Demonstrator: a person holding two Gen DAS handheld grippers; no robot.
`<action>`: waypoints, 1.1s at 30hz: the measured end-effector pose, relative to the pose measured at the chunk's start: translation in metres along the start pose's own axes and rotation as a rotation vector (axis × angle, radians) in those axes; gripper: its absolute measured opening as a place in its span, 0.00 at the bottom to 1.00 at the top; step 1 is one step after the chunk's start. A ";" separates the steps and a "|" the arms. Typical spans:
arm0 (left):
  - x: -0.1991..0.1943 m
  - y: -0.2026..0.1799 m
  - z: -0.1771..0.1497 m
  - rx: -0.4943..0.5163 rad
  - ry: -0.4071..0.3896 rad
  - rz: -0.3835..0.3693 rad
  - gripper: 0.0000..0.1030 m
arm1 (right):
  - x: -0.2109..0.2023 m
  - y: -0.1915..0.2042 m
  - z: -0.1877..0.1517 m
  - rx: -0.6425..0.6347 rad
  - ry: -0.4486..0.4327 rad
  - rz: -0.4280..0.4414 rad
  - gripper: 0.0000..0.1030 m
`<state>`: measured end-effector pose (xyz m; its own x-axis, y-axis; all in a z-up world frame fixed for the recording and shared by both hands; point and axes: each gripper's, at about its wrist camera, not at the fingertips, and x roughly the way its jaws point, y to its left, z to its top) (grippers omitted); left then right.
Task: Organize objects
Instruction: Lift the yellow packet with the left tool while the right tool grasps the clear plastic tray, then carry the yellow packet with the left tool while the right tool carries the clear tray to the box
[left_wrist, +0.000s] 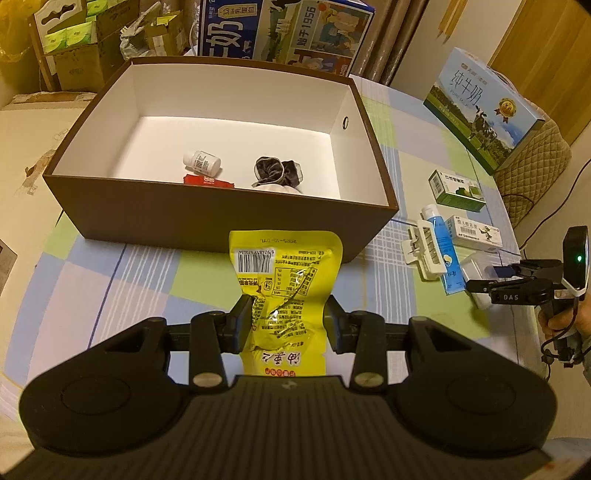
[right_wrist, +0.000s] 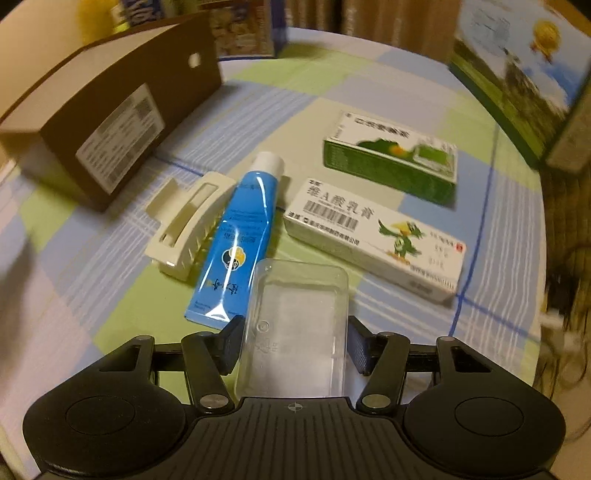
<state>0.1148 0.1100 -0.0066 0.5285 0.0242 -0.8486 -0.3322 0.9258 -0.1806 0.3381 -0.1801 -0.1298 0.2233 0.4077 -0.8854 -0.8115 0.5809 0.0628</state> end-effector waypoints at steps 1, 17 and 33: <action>0.000 0.000 0.000 0.000 -0.001 0.000 0.34 | -0.001 0.000 -0.001 0.023 0.001 0.001 0.53; -0.009 0.039 0.013 0.018 -0.024 -0.032 0.34 | -0.050 0.022 -0.005 0.255 -0.105 0.043 0.52; -0.023 0.096 0.078 0.073 -0.132 -0.026 0.34 | -0.088 0.147 0.097 0.155 -0.326 0.309 0.52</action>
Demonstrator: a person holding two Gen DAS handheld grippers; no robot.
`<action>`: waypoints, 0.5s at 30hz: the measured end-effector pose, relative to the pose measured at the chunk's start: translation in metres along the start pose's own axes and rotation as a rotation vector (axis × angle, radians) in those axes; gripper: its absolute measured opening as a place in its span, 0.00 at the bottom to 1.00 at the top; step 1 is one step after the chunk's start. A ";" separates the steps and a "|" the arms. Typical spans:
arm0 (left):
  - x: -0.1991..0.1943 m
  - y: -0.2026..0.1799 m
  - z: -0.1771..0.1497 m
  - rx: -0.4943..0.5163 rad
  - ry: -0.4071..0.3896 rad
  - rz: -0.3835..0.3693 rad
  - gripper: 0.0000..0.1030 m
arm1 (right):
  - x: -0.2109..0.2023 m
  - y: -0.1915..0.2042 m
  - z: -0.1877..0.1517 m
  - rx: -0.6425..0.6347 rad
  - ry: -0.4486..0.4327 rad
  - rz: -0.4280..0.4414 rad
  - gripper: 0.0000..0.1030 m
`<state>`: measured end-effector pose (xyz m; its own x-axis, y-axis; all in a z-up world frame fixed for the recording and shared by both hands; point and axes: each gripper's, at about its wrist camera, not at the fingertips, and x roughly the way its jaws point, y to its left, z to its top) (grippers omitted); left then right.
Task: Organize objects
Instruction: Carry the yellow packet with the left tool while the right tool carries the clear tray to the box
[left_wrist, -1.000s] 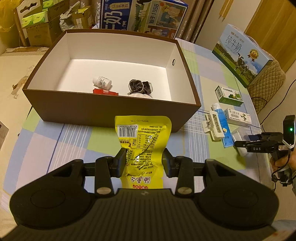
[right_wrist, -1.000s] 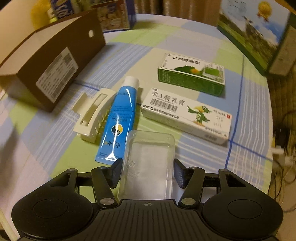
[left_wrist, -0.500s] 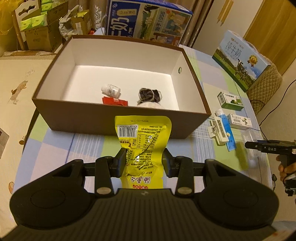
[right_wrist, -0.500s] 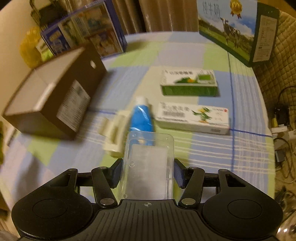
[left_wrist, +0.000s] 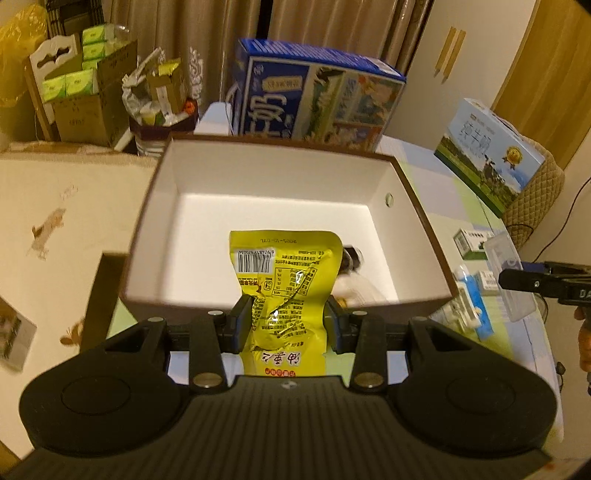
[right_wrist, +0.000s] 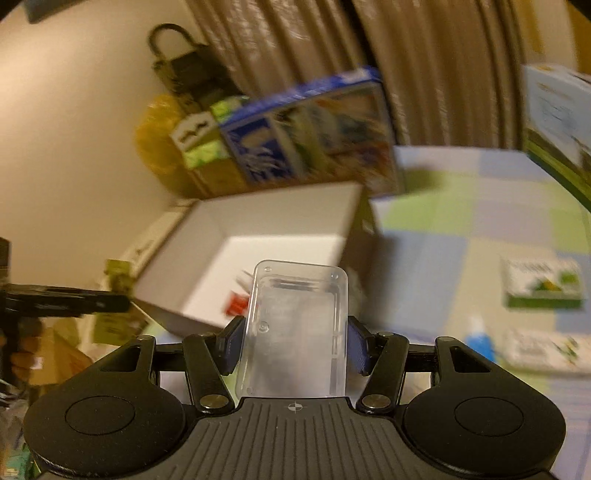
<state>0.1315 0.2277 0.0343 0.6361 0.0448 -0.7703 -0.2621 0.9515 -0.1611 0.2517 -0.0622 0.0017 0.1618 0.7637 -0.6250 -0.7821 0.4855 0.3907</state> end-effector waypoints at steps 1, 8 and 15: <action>0.002 0.003 0.005 0.005 -0.004 0.001 0.34 | 0.006 0.006 0.006 -0.010 -0.005 0.005 0.52; 0.024 0.019 0.046 0.050 -0.020 0.019 0.34 | 0.059 0.036 0.037 -0.047 -0.005 -0.026 0.52; 0.070 0.024 0.079 0.102 0.031 0.033 0.34 | 0.110 0.043 0.058 -0.052 0.029 -0.108 0.52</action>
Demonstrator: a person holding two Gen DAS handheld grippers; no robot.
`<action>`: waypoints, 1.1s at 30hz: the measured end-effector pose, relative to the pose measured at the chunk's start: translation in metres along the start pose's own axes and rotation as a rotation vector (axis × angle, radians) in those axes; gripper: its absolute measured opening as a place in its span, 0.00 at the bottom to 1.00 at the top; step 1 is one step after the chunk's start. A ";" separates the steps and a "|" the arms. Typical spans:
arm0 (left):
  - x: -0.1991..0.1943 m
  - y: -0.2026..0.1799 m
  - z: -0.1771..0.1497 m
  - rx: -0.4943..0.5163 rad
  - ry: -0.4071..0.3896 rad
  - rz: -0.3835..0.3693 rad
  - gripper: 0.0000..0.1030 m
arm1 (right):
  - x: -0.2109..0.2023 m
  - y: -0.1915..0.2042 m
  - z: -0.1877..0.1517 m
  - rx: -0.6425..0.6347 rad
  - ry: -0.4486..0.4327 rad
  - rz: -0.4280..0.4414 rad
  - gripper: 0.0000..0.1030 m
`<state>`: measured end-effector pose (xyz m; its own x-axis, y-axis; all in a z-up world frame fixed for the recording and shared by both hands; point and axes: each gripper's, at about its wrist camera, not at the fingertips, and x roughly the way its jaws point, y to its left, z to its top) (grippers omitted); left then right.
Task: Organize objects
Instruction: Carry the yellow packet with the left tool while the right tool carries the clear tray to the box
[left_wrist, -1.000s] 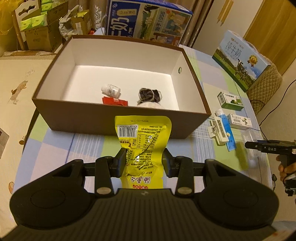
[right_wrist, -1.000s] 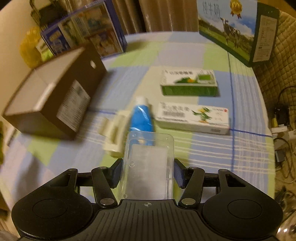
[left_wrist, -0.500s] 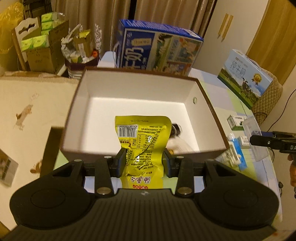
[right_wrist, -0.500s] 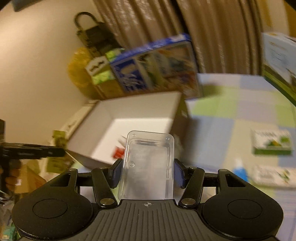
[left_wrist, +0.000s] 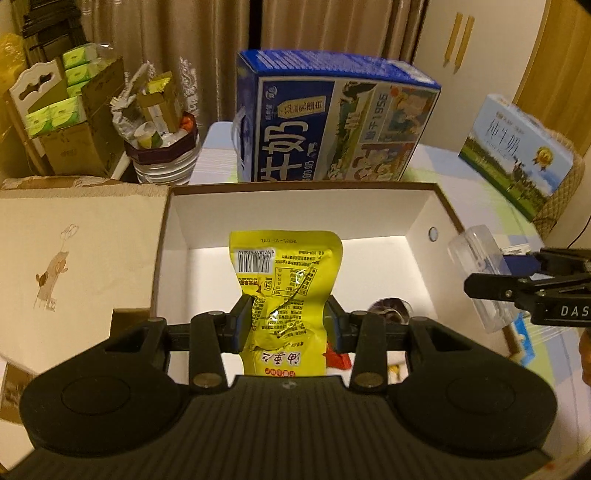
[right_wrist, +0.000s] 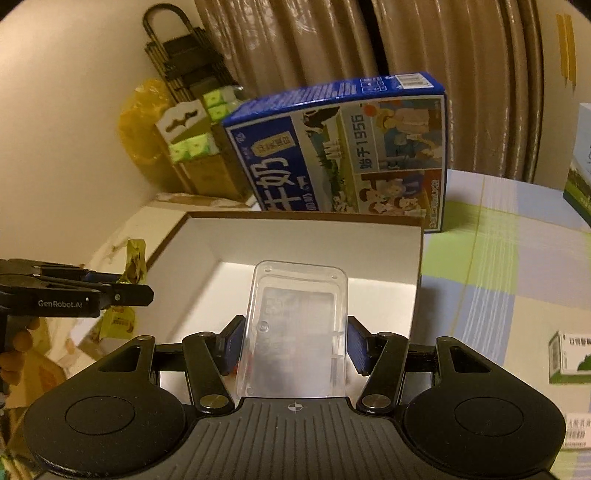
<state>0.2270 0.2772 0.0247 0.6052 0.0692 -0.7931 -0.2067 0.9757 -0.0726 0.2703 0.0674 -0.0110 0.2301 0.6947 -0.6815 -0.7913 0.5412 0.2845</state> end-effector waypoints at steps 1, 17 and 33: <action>0.007 0.001 0.003 0.006 0.008 0.000 0.34 | 0.006 0.001 0.003 -0.001 0.005 -0.006 0.52; 0.138 0.004 0.039 0.088 0.203 0.047 0.35 | 0.089 -0.008 0.026 0.008 0.107 -0.116 0.52; 0.177 0.010 0.038 0.117 0.232 0.060 0.60 | 0.121 -0.013 0.032 0.010 0.154 -0.131 0.52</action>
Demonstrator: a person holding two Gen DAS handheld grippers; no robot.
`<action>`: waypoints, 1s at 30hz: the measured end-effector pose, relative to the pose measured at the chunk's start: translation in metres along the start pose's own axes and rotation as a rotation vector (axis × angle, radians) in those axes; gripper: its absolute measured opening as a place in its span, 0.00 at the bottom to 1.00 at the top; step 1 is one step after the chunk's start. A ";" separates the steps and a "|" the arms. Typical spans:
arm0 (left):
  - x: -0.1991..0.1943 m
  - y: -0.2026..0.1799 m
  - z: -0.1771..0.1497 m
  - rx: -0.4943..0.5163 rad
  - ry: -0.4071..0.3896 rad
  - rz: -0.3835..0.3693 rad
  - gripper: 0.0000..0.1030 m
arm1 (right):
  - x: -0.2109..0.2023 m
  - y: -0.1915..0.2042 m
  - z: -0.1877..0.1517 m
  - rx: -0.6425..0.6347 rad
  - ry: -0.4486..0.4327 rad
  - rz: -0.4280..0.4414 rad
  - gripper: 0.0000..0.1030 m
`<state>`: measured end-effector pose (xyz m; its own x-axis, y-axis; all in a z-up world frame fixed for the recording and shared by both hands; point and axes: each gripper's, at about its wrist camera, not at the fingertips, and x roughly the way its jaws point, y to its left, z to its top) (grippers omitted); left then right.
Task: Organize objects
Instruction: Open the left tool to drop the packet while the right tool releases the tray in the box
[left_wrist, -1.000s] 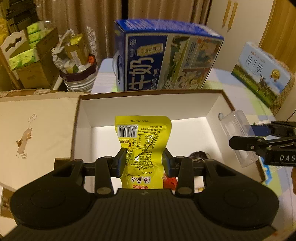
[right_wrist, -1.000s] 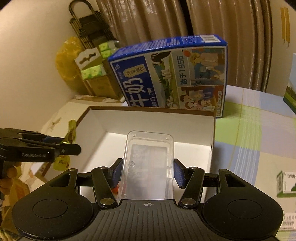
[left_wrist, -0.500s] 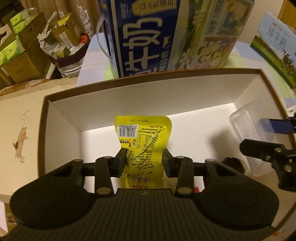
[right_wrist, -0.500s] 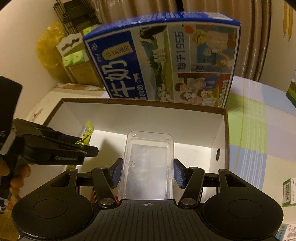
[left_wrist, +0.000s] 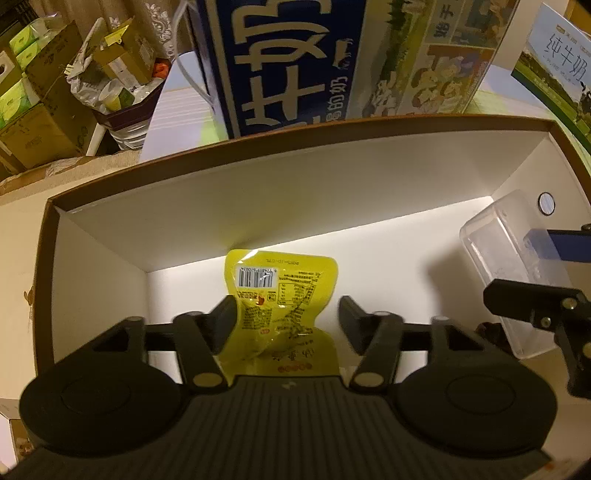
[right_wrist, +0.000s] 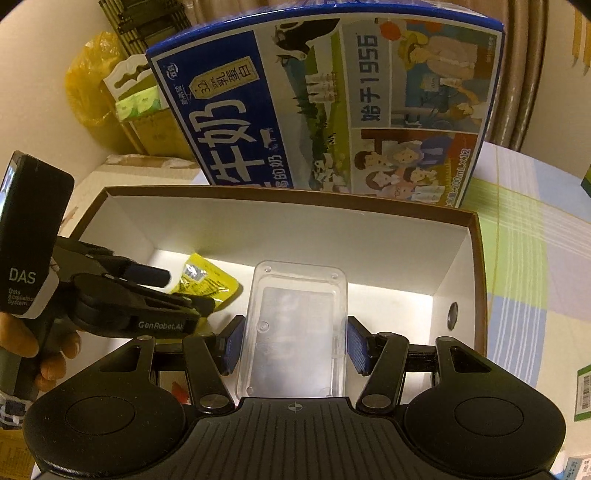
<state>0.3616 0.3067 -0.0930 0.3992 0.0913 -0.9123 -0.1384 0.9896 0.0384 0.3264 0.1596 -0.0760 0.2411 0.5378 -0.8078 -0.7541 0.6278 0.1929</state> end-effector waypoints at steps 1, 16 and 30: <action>-0.002 0.001 0.000 -0.003 -0.007 -0.007 0.60 | 0.001 0.000 0.000 0.000 0.001 0.001 0.52; -0.050 0.009 -0.011 -0.033 -0.092 -0.004 0.78 | -0.005 0.007 0.008 -0.010 -0.063 0.019 0.55; -0.117 0.003 -0.051 -0.119 -0.153 0.022 0.84 | -0.073 0.006 -0.033 -0.021 -0.108 0.083 0.62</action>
<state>0.2680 0.2931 -0.0071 0.5269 0.1372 -0.8388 -0.2514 0.9679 0.0004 0.2839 0.1056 -0.0339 0.2410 0.6453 -0.7249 -0.7862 0.5677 0.2441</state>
